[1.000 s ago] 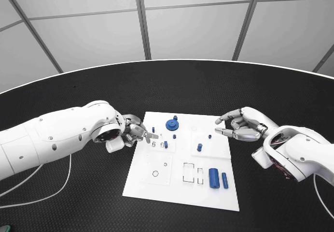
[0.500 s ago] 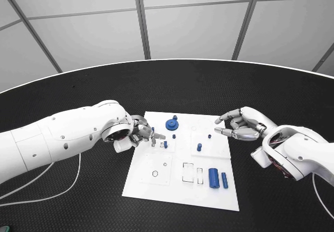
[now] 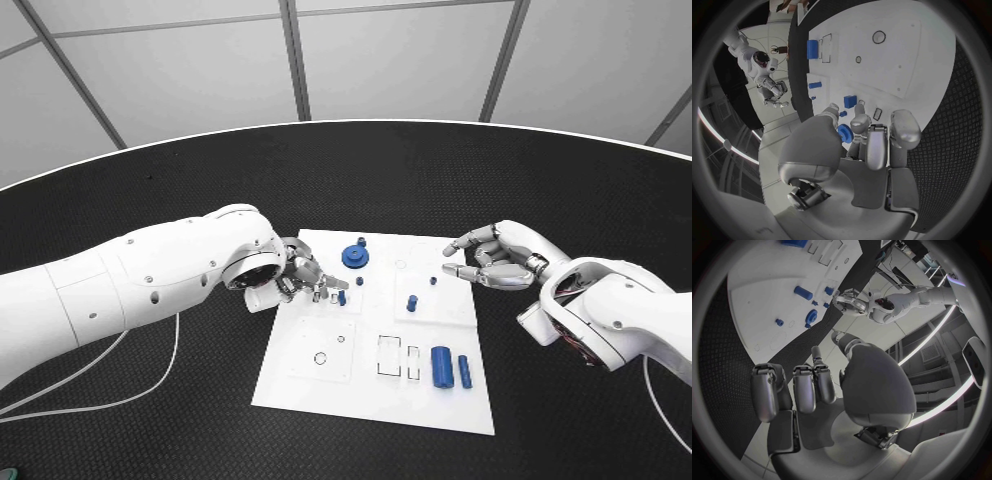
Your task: Assemble the parts on the task board
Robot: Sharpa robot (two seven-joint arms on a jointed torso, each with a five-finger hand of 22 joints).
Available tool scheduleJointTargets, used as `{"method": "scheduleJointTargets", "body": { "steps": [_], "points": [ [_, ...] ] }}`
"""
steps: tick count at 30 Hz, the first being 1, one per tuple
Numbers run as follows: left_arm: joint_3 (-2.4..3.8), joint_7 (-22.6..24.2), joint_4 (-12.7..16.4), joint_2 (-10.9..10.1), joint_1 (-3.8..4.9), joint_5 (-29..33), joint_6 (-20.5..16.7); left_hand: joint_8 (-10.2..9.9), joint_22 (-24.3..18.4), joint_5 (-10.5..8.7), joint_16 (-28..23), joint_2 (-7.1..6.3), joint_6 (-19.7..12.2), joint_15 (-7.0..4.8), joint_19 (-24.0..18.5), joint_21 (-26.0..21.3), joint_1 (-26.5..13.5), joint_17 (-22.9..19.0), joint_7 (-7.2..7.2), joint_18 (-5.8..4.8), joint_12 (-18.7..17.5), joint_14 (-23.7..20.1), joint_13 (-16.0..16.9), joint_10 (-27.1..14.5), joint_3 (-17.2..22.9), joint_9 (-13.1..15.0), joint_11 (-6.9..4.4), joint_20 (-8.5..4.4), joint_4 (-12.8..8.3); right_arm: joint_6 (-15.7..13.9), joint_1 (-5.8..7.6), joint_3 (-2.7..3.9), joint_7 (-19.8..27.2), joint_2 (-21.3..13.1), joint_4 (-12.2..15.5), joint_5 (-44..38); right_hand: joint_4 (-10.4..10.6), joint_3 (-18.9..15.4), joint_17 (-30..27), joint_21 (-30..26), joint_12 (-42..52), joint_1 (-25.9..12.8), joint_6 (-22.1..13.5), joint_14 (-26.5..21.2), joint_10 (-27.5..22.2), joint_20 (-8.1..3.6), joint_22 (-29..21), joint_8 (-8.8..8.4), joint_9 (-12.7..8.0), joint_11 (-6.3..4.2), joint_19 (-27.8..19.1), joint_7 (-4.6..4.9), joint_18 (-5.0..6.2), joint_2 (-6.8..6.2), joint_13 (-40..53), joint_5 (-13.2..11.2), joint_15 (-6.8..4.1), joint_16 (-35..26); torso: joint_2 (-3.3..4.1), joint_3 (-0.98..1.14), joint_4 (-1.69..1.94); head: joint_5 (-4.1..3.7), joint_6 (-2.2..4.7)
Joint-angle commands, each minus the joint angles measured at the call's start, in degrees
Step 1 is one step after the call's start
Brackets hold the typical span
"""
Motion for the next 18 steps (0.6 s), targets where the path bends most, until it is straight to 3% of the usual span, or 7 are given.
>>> {"method": "scheduleJointTargets", "body": {
  "steps": [1, 18],
  "points": [
    [0.00, -0.38, -0.73, 0.64, 0.01, -0.01, 0.11, 0.21, 0.18, -0.22, -0.32, 0.47, -0.32, -0.40, 0.37, 0.35, 0.12, 1.47, -0.25, -0.83, 0.29, 2.41, 0.17, 0.45, -0.36, 0.07, -0.08, 0.03, -0.01, 0.06, 0.00, 0.00, -0.03, 0.08, -0.06, 0.00, -0.03, -0.36, 10.01, -0.39, 0.13, 0.00, 0.43, 4.91, 3.23, -0.42, 9.49, 0.33, 0.09, -0.28, 3.44, 0.16, 0.45, 0.14, 12.00, 0.38, -0.51, -0.15, -0.02, 0.06, -0.01, -0.12, -0.14],
    [0.00, -1.08, -4.05, 3.87, 0.02, -0.02, 1.46, 0.44, 0.35, -0.19, -0.37, 0.93, -0.98, -0.38, 0.31, 0.48, 0.95, 1.46, -0.17, -0.86, -0.38, 2.41, -1.07, -0.50, -0.65, 0.27, -0.03, 0.04, -0.05, -0.25, 0.00, -0.01, 0.02, 0.44, -0.45, 0.00, 0.00, -0.38, 9.85, -0.58, -0.06, -0.03, 0.43, 4.88, 3.08, -0.44, 9.18, 0.38, 0.09, -0.29, 3.30, 0.14, 0.52, 0.16, 11.82, 0.48, -0.53, -0.20, 0.05, -0.06, 0.12, -0.70, -0.53]
  ]
}}
